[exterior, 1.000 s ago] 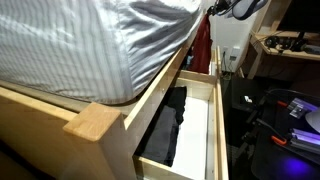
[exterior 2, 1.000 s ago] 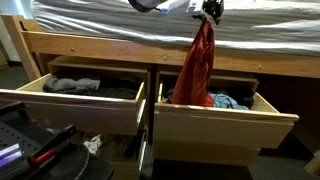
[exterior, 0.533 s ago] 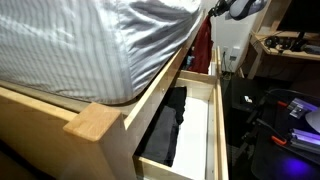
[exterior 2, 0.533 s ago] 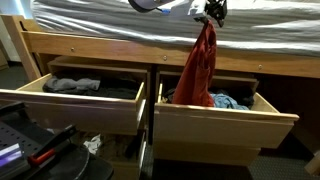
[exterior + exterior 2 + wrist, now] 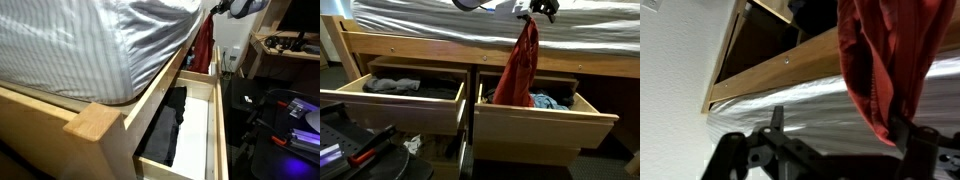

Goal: Pull out the red shirt from the topmost drawer on the left and put it inside the topmost drawer on the right, close the topmost drawer on the right then close the topmost drawer on the left

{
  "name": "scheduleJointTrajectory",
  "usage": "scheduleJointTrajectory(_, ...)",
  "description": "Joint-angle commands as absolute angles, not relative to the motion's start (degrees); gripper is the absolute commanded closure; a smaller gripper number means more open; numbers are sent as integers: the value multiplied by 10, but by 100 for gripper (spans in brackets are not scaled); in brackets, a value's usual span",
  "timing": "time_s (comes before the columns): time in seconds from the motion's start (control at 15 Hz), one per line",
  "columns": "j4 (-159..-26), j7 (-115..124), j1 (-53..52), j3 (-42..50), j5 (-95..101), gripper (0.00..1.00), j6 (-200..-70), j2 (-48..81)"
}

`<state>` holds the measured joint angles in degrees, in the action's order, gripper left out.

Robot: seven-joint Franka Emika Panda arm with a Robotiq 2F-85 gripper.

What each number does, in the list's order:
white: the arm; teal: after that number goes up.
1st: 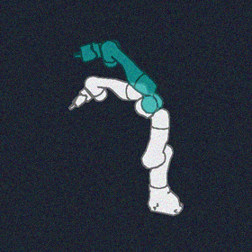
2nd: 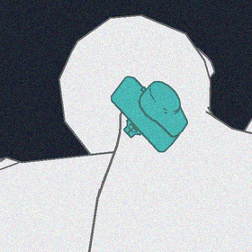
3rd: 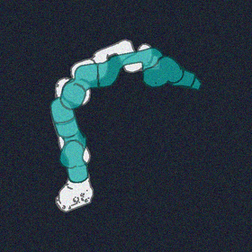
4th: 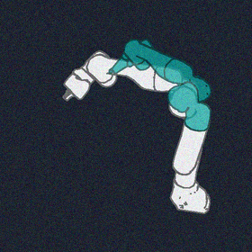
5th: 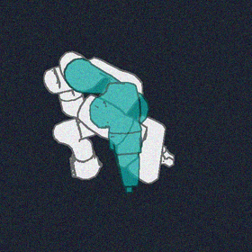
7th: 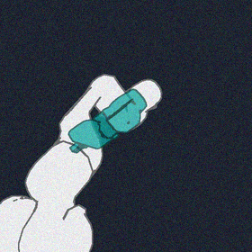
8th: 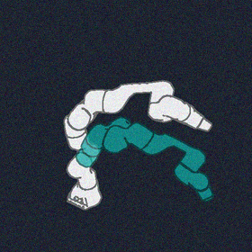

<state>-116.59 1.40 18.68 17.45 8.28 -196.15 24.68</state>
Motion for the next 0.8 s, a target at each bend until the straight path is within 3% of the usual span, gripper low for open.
scheduleJointTrajectory(0.0,-1166,-9,187,172,60,0,-1960,245)
scheduleJointTrajectory(0.07,-1166,-9,184,174,60,0,-1960,245)
scheduleJointTrajectory(0.47,-1115,201,451,-108,173,0,-1931,309)
scheduleJointTrajectory(0.53,-1151,166,379,-42,150,0,-1942,270)
scheduleJointTrajectory(0.73,-1130,188,441,-94,164,0,-1942,304)
